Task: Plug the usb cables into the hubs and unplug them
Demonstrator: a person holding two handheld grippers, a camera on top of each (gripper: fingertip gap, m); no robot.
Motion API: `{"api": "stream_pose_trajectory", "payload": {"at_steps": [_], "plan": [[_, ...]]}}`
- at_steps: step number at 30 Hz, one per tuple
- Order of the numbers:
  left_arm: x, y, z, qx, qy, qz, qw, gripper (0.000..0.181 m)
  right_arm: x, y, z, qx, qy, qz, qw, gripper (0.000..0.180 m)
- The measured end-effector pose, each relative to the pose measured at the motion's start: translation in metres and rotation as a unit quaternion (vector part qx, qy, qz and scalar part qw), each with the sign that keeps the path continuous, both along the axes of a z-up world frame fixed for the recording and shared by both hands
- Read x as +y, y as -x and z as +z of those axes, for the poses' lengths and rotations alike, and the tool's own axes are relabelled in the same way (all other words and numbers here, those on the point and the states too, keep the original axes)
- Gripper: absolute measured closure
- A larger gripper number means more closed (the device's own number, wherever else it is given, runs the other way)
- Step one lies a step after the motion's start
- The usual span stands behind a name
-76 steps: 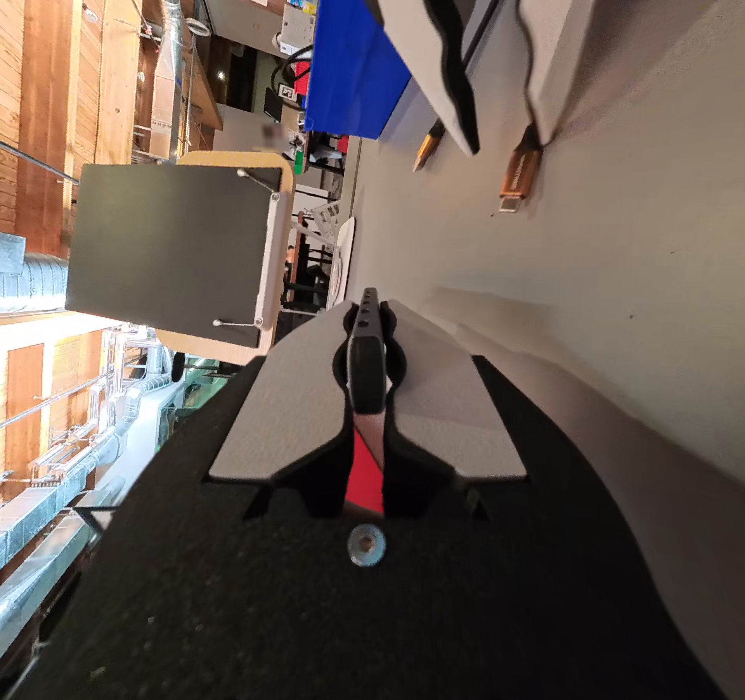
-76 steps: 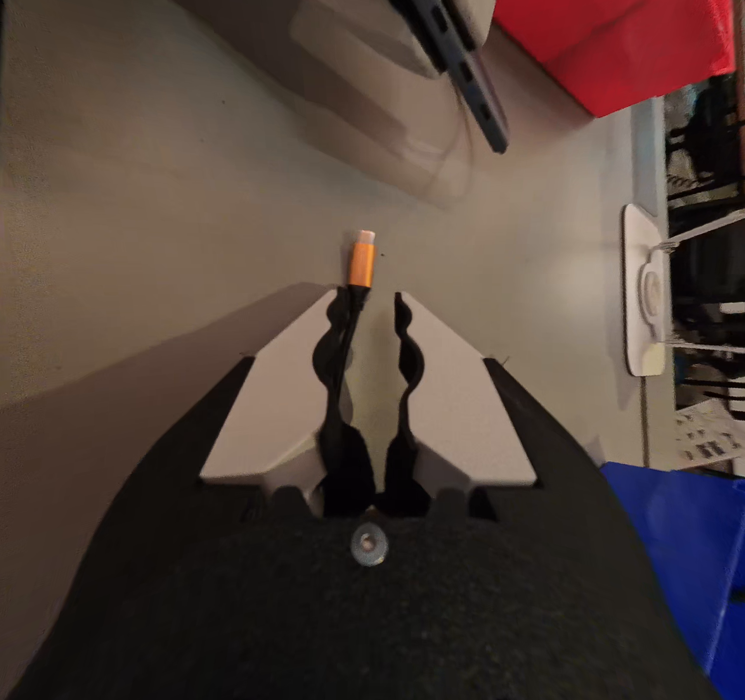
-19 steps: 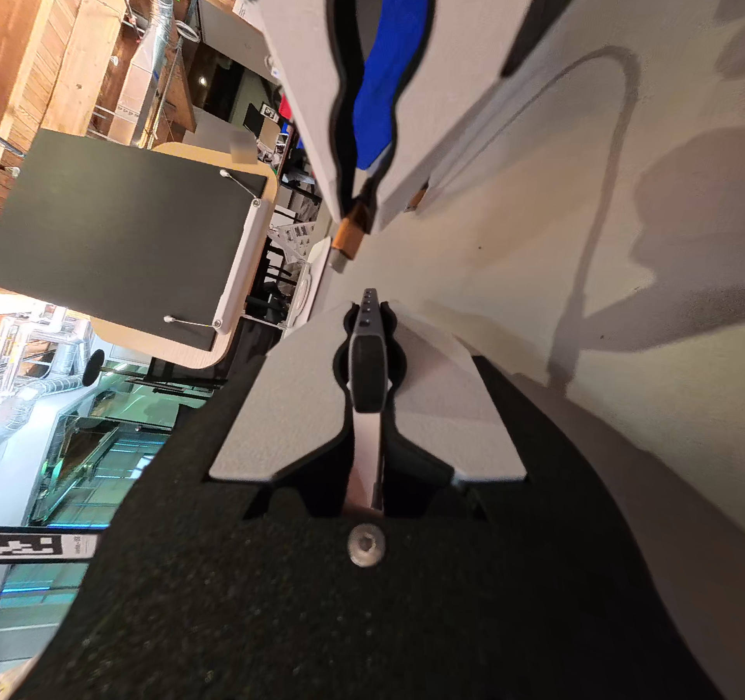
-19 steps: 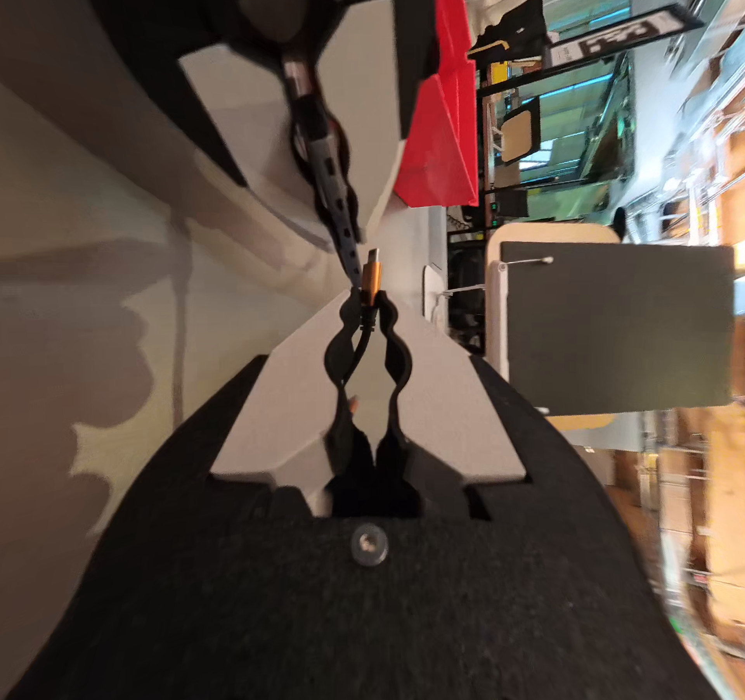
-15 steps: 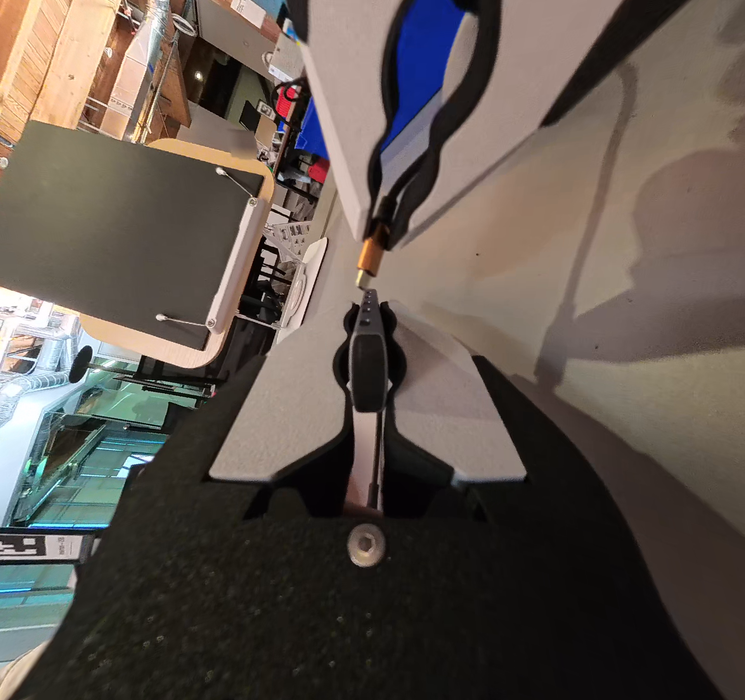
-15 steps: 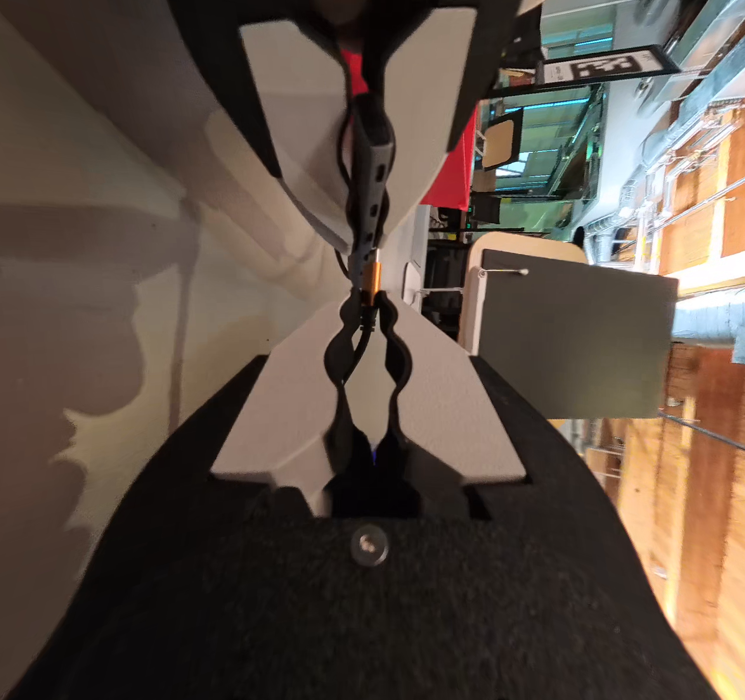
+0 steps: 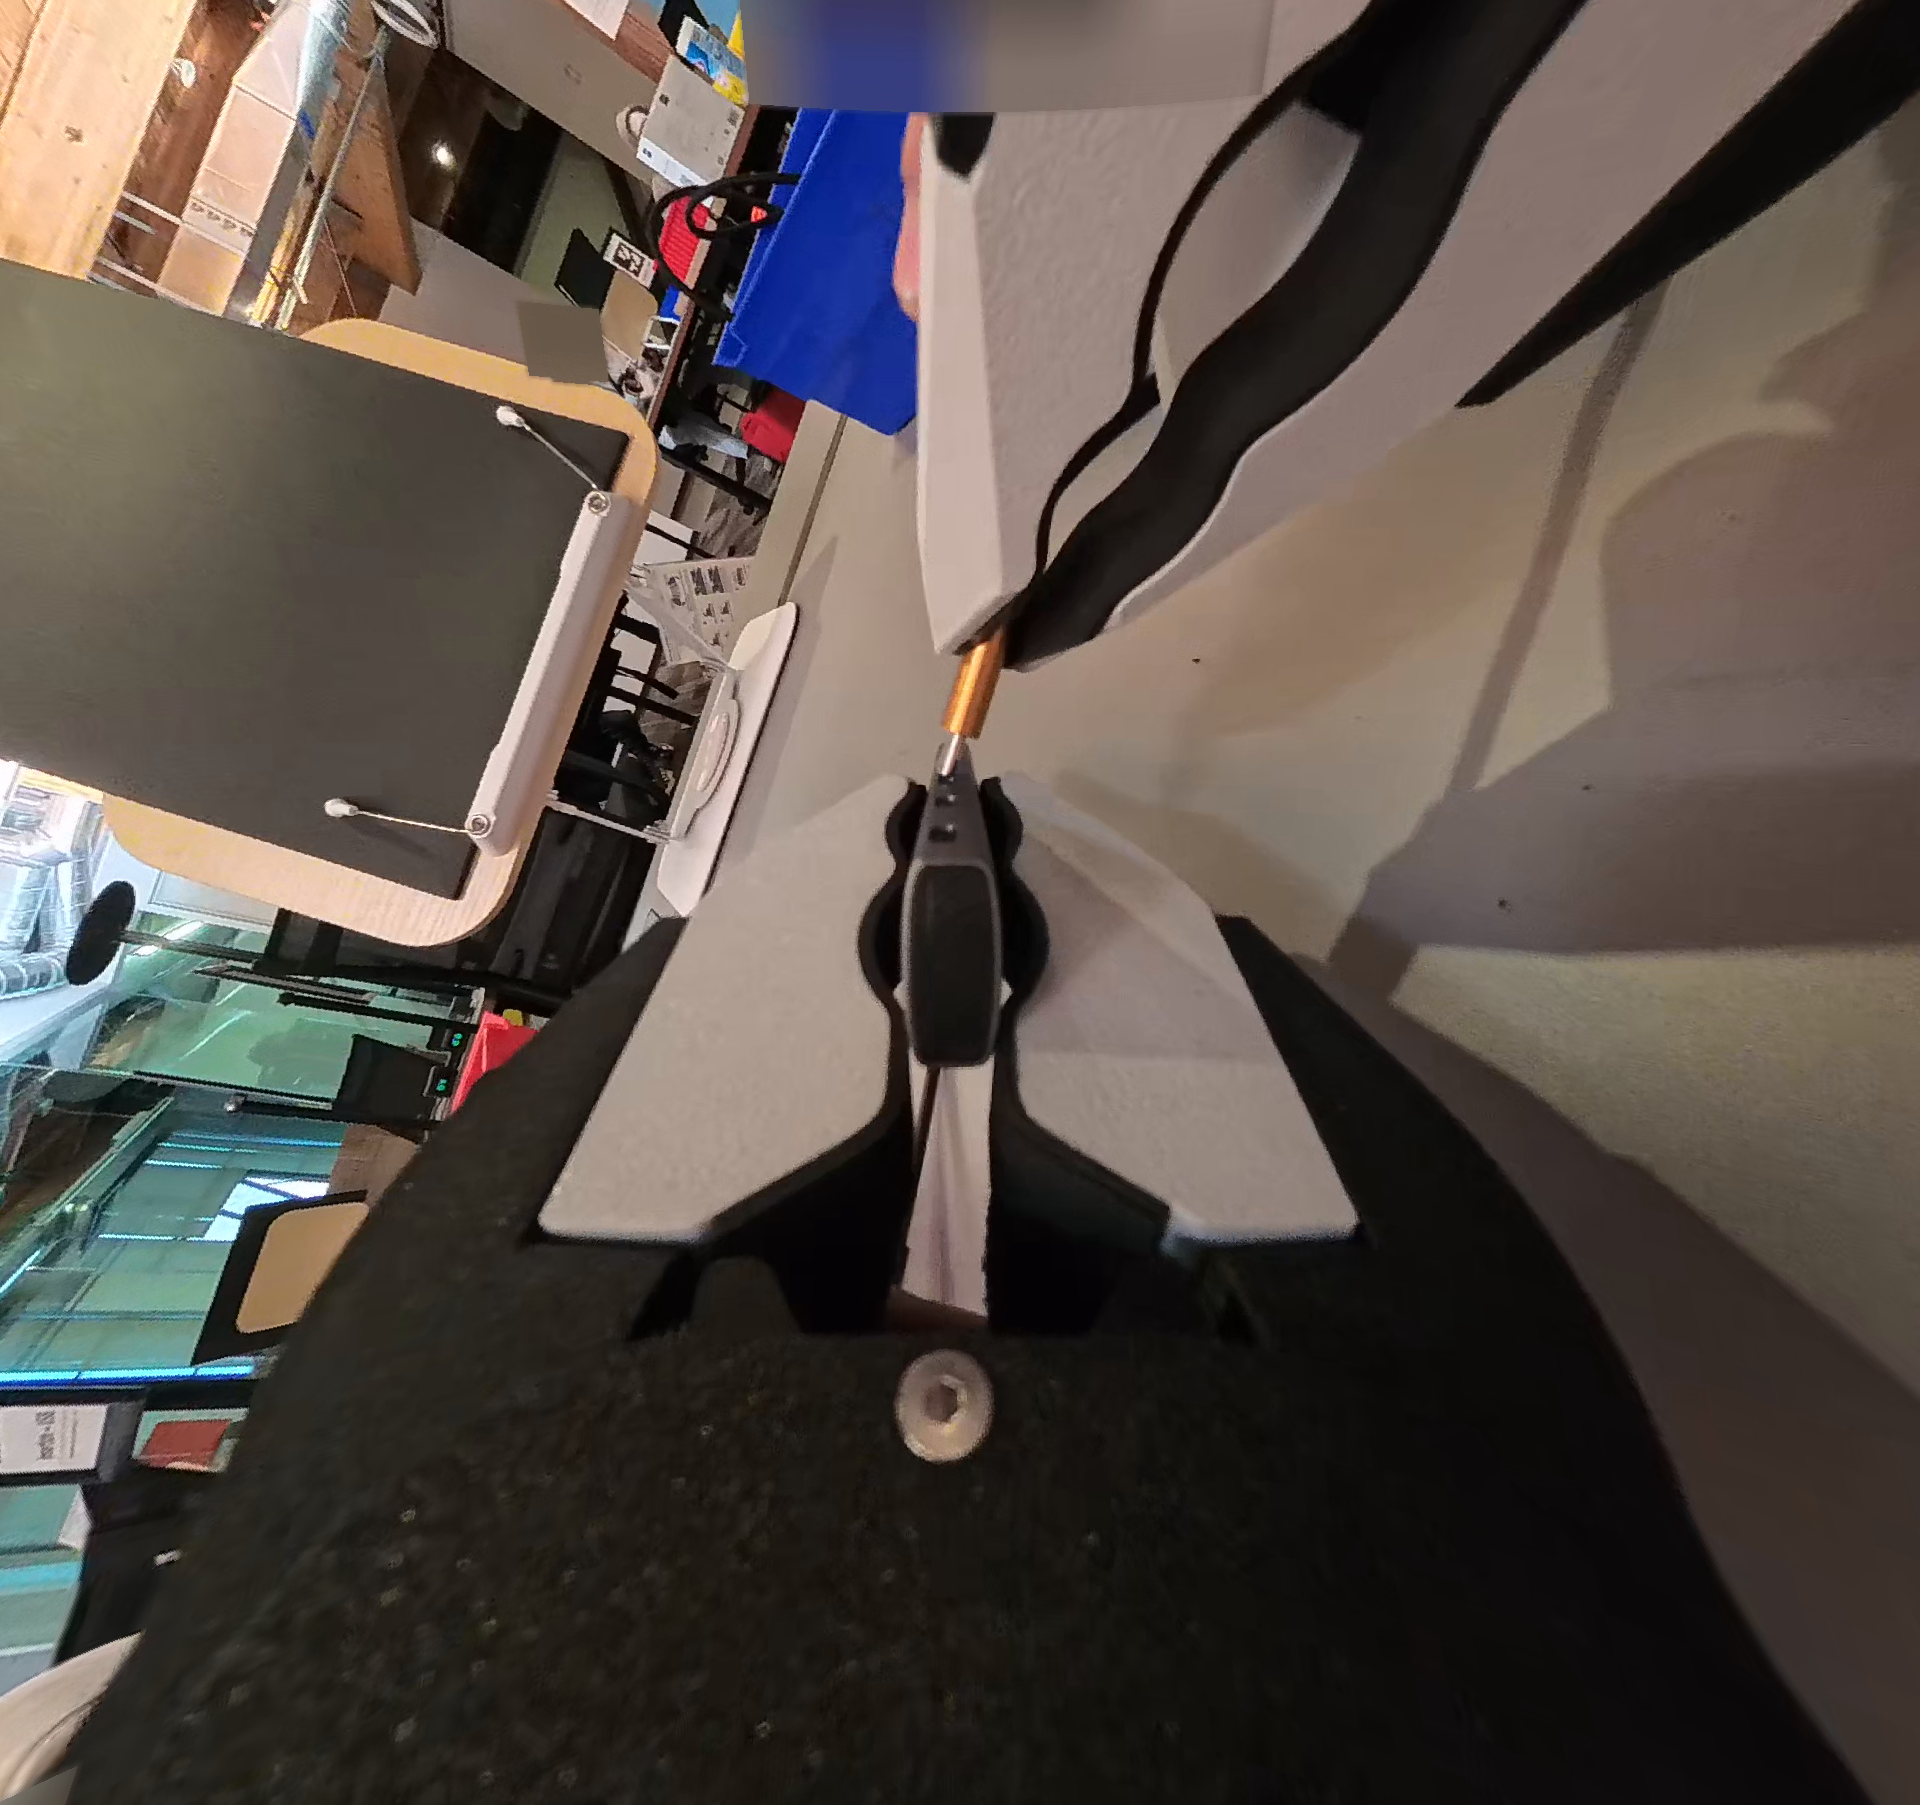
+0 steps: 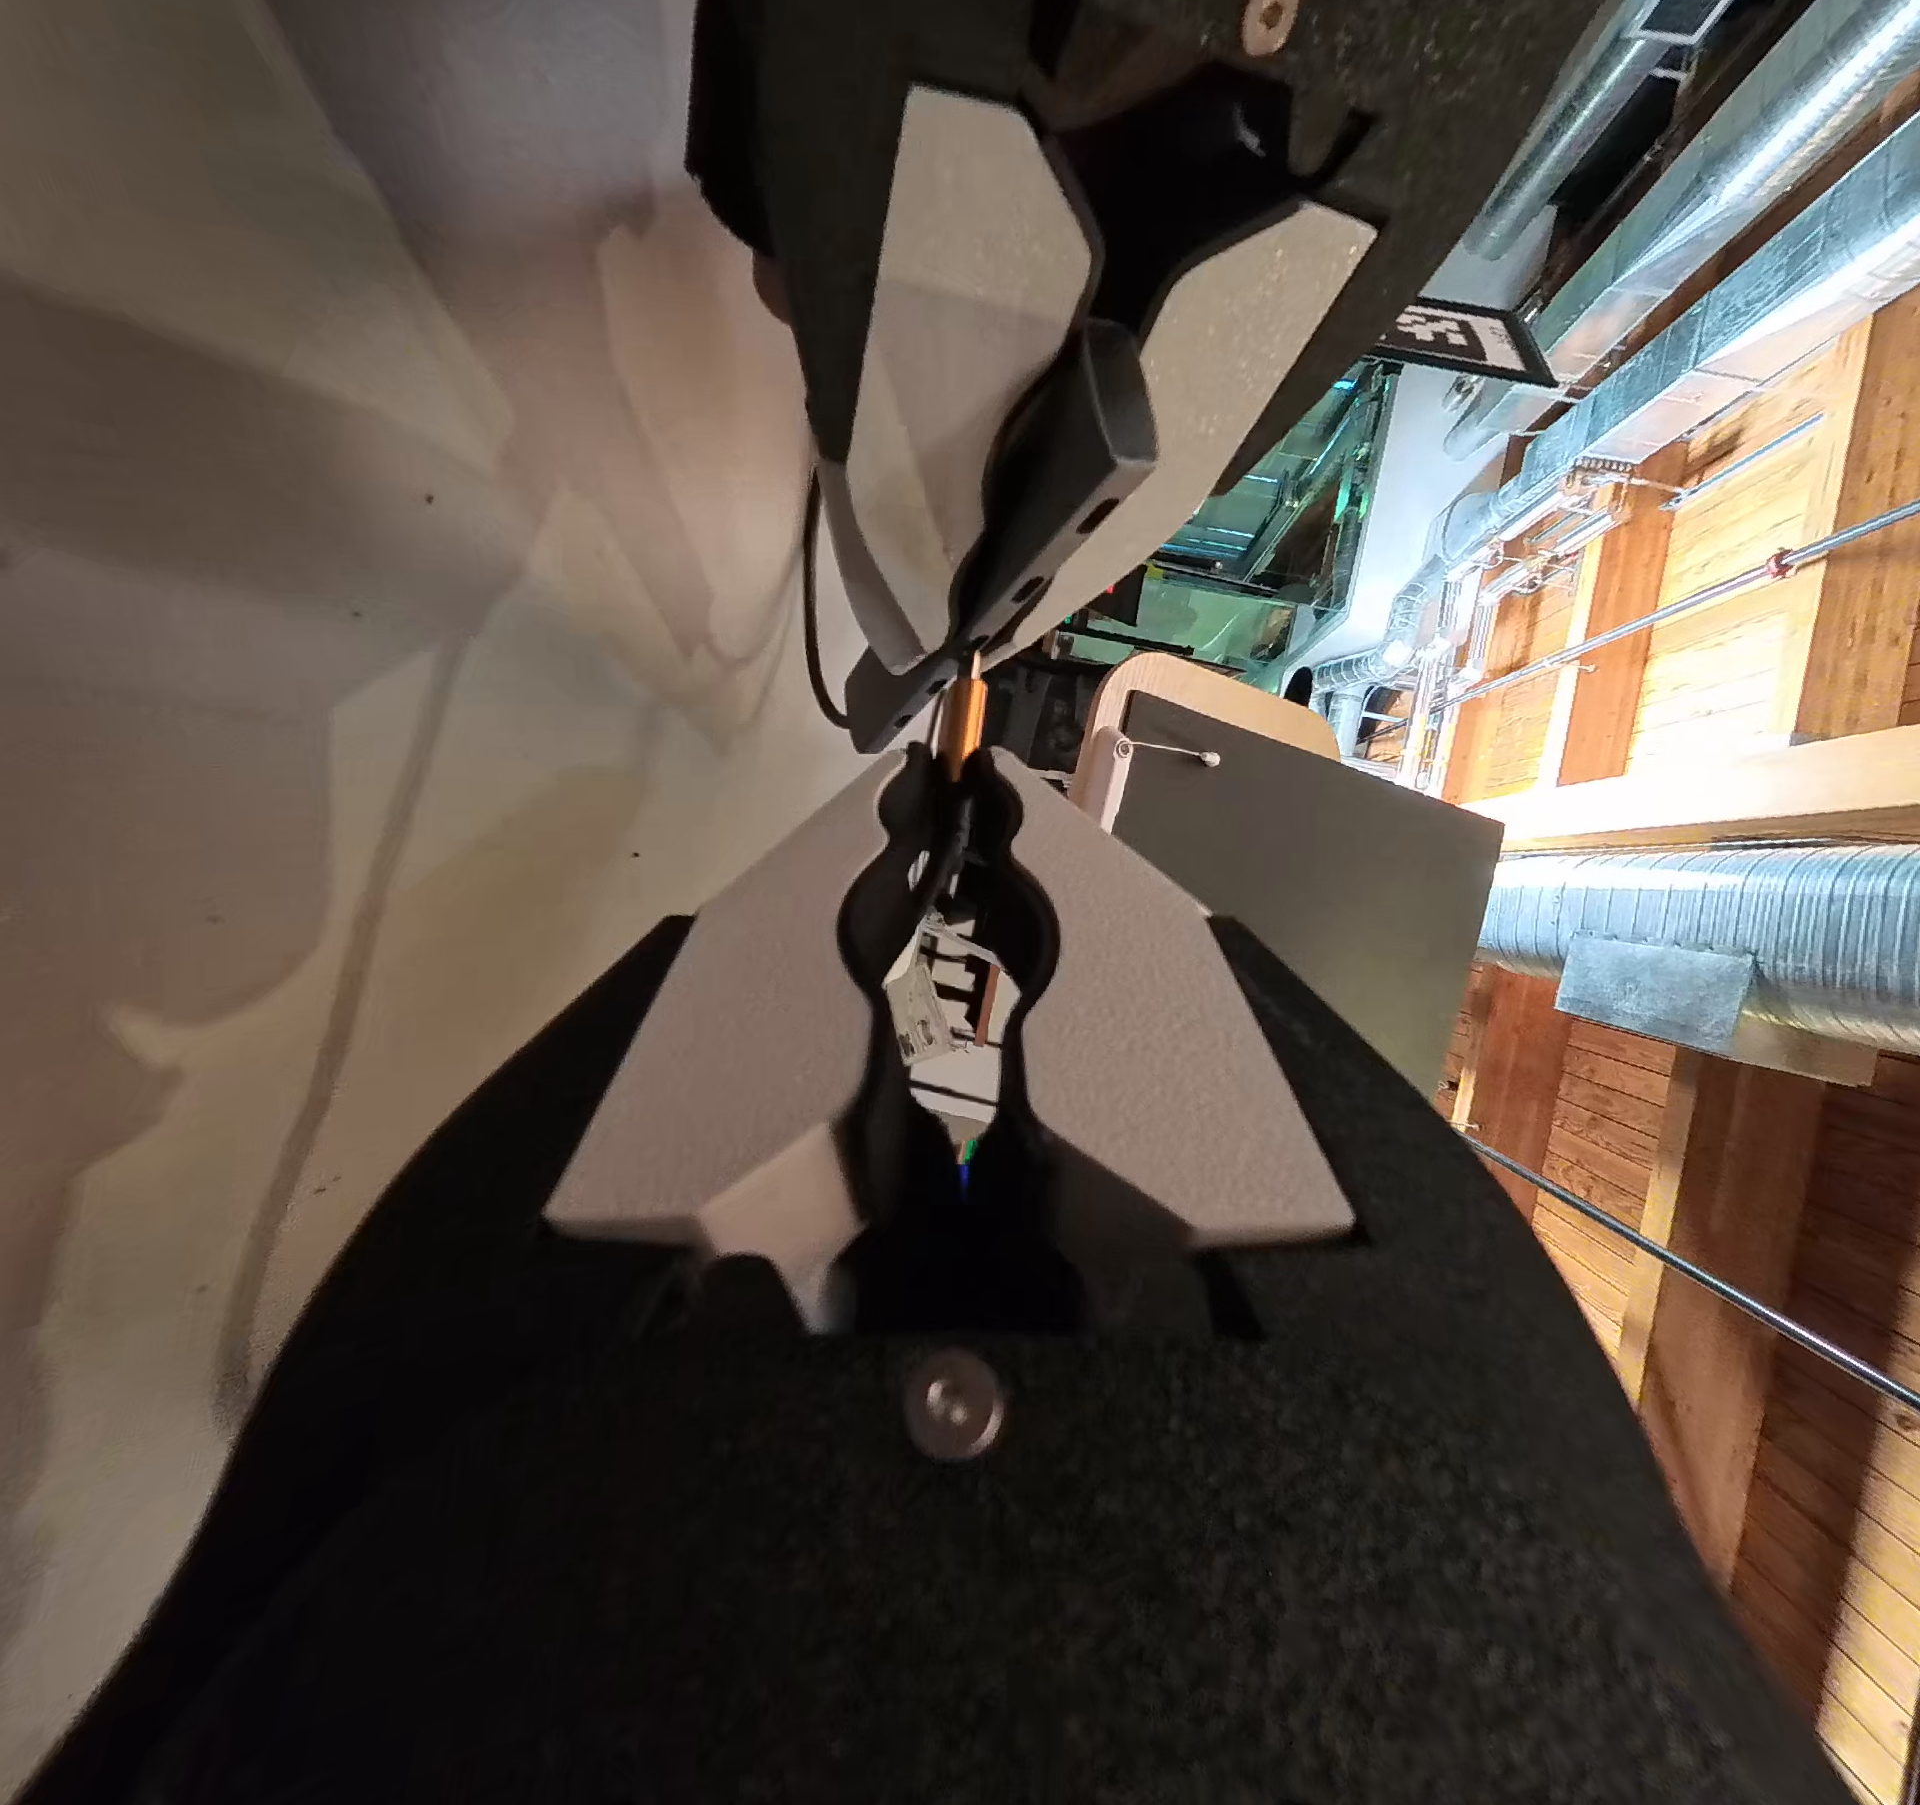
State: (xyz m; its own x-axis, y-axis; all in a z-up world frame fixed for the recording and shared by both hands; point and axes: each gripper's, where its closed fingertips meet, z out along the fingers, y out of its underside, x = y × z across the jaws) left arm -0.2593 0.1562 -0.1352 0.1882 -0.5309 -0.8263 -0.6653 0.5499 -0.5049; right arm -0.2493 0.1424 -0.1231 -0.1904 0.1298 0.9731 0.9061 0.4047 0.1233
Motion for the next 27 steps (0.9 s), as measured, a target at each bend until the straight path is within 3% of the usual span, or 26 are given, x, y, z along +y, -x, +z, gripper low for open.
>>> {"api": "stream_pose_trajectory", "payload": {"at_steps": [27], "plan": [[-0.008, -0.003, -0.010, 0.070, -0.063, -0.025, 0.995, 0.170, -0.013, 0.000, -0.008, -0.019, 0.049, 0.044, 0.998, 0.175]]}}
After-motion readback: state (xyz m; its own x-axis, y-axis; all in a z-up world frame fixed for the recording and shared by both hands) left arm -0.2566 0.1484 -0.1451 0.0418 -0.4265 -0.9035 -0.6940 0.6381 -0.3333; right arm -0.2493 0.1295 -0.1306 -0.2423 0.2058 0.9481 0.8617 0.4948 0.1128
